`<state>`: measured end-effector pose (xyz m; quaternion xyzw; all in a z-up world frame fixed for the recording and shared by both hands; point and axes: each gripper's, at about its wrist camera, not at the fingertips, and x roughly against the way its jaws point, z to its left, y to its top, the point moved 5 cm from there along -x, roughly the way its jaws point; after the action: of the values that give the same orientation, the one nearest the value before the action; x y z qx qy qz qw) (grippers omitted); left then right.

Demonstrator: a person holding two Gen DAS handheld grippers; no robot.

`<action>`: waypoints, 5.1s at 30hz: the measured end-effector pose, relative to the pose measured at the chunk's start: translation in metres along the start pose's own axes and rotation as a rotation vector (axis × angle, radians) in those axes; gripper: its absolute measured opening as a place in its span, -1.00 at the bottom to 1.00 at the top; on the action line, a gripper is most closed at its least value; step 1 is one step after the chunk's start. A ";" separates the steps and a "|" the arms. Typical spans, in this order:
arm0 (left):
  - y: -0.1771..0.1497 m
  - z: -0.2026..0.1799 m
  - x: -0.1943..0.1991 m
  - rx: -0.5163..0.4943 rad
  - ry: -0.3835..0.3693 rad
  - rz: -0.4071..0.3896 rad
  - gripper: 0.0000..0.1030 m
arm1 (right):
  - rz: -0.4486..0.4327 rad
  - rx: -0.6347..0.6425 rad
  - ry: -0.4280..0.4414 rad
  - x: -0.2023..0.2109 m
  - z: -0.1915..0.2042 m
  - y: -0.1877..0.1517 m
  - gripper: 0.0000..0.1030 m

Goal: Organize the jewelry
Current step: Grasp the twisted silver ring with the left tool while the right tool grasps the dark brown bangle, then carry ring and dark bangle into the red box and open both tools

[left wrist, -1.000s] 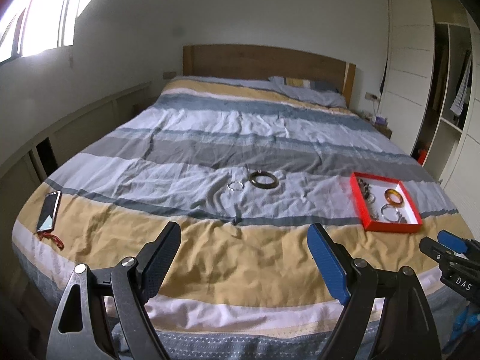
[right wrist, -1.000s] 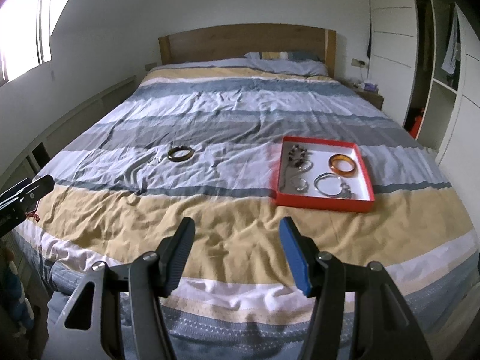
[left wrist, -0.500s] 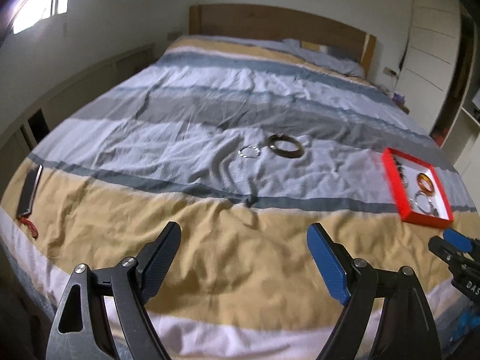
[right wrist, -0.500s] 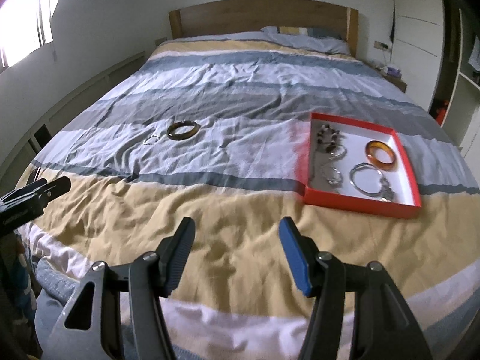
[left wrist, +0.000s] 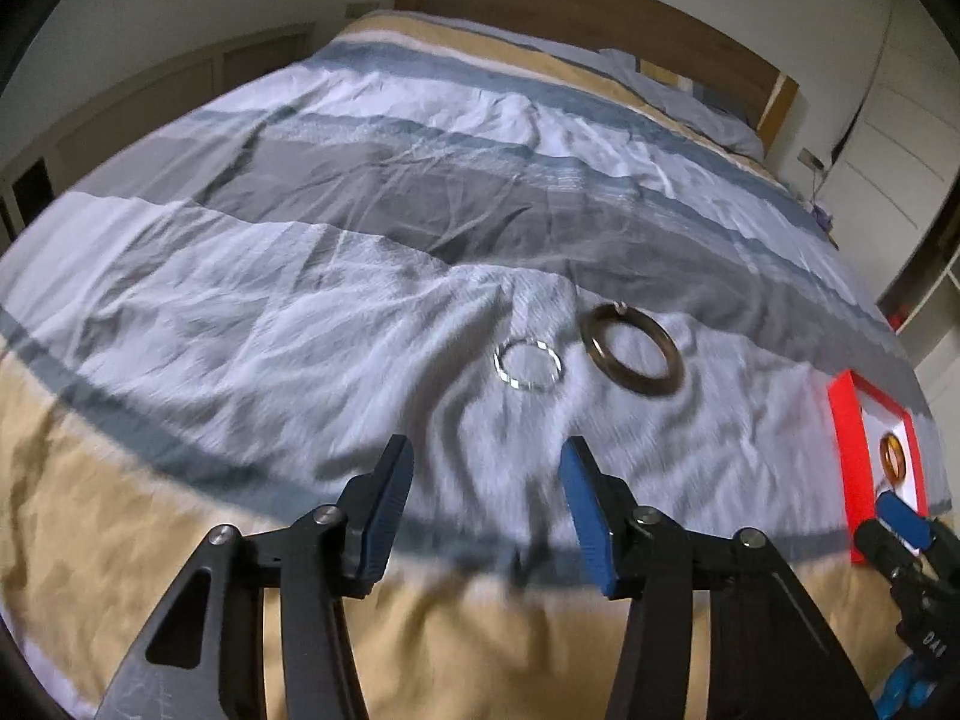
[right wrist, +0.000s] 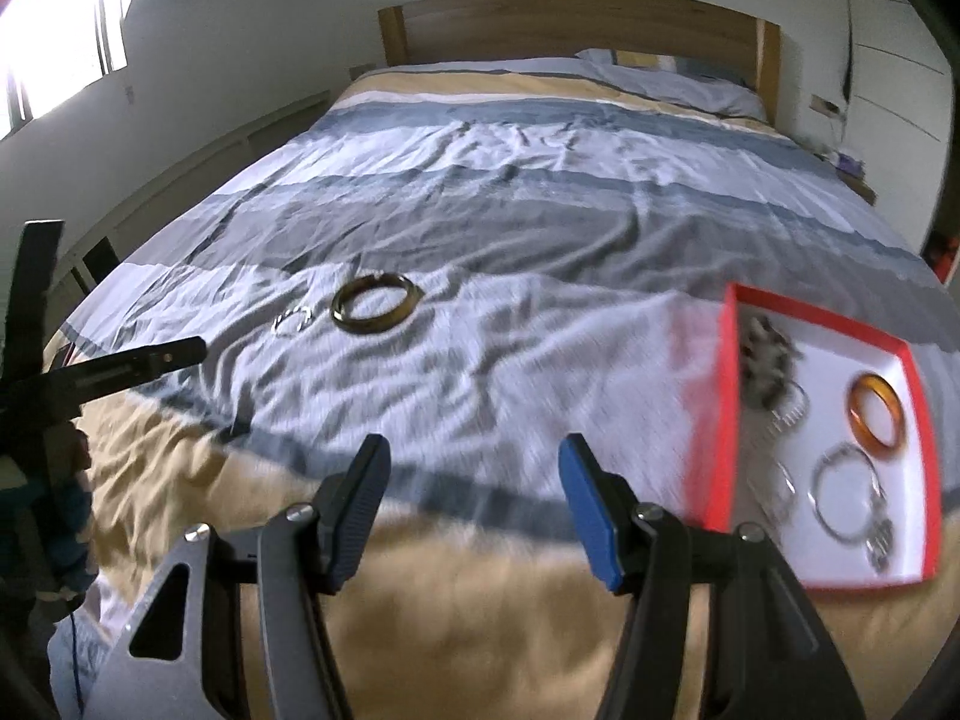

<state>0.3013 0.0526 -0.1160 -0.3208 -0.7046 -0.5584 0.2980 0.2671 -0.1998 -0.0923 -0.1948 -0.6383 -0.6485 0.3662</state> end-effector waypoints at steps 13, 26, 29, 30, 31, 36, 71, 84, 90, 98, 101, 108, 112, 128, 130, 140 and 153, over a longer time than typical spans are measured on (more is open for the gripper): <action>0.021 -0.017 -0.078 -0.127 -0.025 0.053 0.06 | 0.002 0.023 0.065 -0.071 0.006 0.034 0.10; 0.029 -0.010 -0.100 -0.148 -0.040 0.015 -0.22 | 0.026 0.011 0.148 -0.124 0.027 0.056 0.10; 0.026 -0.009 -0.100 -0.143 -0.044 0.000 -0.22 | 0.032 0.001 0.173 -0.135 0.032 0.062 0.08; 0.026 -0.008 -0.100 -0.140 -0.047 -0.005 -0.22 | 0.035 -0.002 0.175 -0.139 0.033 0.064 0.08; 0.025 -0.008 -0.100 -0.139 -0.049 -0.009 -0.22 | 0.037 -0.003 0.176 -0.142 0.034 0.065 0.07; 0.023 -0.006 -0.100 -0.133 -0.061 -0.020 -0.22 | 0.075 -0.012 0.175 -0.162 0.036 0.069 -0.42; 0.015 -0.055 -0.035 -0.249 0.012 -0.105 -0.23 | -0.034 -0.029 0.014 -0.066 0.008 0.060 -0.85; -0.001 -0.093 0.030 -0.293 -0.013 -0.137 -0.23 | -0.117 -0.099 -0.047 0.031 -0.026 0.051 -0.85; -0.005 -0.114 0.053 -0.312 -0.026 -0.153 -0.23 | -0.157 -0.128 -0.089 0.072 -0.052 0.047 -0.85; -0.005 -0.156 0.063 -0.345 -0.066 -0.161 -0.23 | -0.194 -0.175 -0.164 0.114 -0.107 0.035 -0.85; -0.006 -0.177 0.061 -0.363 -0.089 -0.156 -0.23 | -0.201 -0.200 -0.196 0.125 -0.133 0.029 -0.85; -0.014 -0.235 0.043 -0.416 -0.151 -0.124 -0.23 | -0.209 -0.242 -0.264 0.139 -0.194 0.019 -0.85; -0.023 -0.268 0.030 -0.446 -0.185 -0.102 -0.23 | -0.199 -0.256 -0.286 0.137 -0.220 0.011 -0.85; -0.073 -0.361 -0.022 -0.560 -0.266 0.011 -0.23 | -0.081 -0.322 -0.267 0.086 -0.278 -0.045 -0.84; -0.079 -0.367 -0.028 -0.567 -0.273 0.026 -0.23 | -0.067 -0.313 -0.264 0.081 -0.278 -0.048 -0.84; -0.102 -0.385 -0.056 -0.602 -0.286 0.083 -0.23 | -0.030 -0.273 -0.275 0.058 -0.288 -0.047 -0.84; -0.102 -0.385 -0.072 -0.594 -0.289 0.059 -0.23 | 0.010 -0.250 -0.296 0.029 -0.295 -0.045 -0.84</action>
<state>0.2893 -0.3500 -0.1565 -0.4897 -0.5366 -0.6792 0.1046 0.2792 -0.4961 -0.1343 -0.3355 -0.5986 -0.6851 0.2444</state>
